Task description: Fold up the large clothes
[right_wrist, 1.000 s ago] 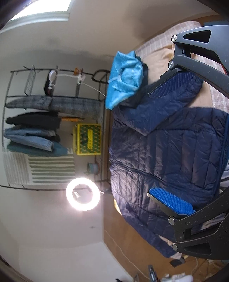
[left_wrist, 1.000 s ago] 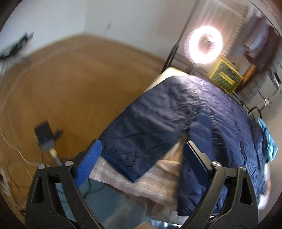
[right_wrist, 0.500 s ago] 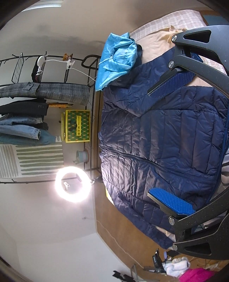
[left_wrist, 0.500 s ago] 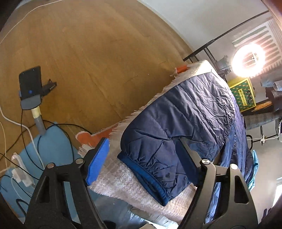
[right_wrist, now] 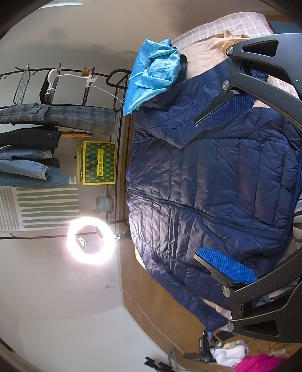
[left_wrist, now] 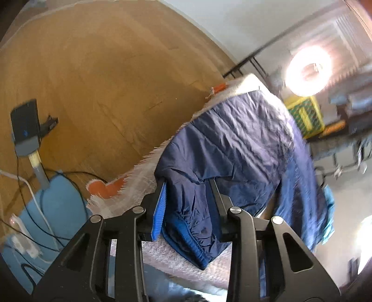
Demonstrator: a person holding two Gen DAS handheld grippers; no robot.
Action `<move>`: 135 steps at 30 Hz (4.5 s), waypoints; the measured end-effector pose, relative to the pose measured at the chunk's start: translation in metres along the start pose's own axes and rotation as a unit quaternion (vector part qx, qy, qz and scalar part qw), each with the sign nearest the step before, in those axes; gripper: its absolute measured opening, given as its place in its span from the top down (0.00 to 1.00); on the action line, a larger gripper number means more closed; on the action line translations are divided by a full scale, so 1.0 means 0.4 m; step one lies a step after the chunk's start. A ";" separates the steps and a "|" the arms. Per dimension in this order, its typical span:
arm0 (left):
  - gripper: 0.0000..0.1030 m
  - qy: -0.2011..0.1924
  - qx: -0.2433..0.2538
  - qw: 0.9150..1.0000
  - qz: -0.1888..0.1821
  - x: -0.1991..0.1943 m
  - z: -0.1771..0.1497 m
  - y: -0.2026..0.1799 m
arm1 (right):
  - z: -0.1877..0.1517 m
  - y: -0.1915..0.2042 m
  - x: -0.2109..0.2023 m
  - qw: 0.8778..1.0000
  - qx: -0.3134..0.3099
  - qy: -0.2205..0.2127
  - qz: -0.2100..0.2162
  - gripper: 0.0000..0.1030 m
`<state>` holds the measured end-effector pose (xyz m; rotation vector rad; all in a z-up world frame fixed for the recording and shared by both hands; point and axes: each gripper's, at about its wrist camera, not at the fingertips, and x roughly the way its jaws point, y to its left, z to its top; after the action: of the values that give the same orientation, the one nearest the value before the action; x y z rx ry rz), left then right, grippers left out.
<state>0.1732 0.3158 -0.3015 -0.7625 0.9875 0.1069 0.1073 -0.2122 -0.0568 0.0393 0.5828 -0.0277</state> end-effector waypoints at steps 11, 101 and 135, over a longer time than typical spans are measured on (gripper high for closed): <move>1.00 -0.033 0.099 0.990 -0.096 -0.103 0.018 -0.261 | 0.000 0.018 0.025 0.999 -0.007 0.002 0.038 0.10; 1.00 -0.013 0.329 0.944 -0.012 0.150 -0.118 -0.639 | 0.230 -0.135 0.979 0.989 -0.006 0.144 -0.019 0.95; 1.00 -0.103 0.385 0.912 -0.095 -0.243 -0.247 -0.855 | 0.202 -0.341 0.186 0.997 0.066 0.005 -0.027 0.64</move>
<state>0.1882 0.0250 -0.0746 -0.1066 0.6622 -0.3529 0.2086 -0.3531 -0.0343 0.1509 0.5920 -0.1191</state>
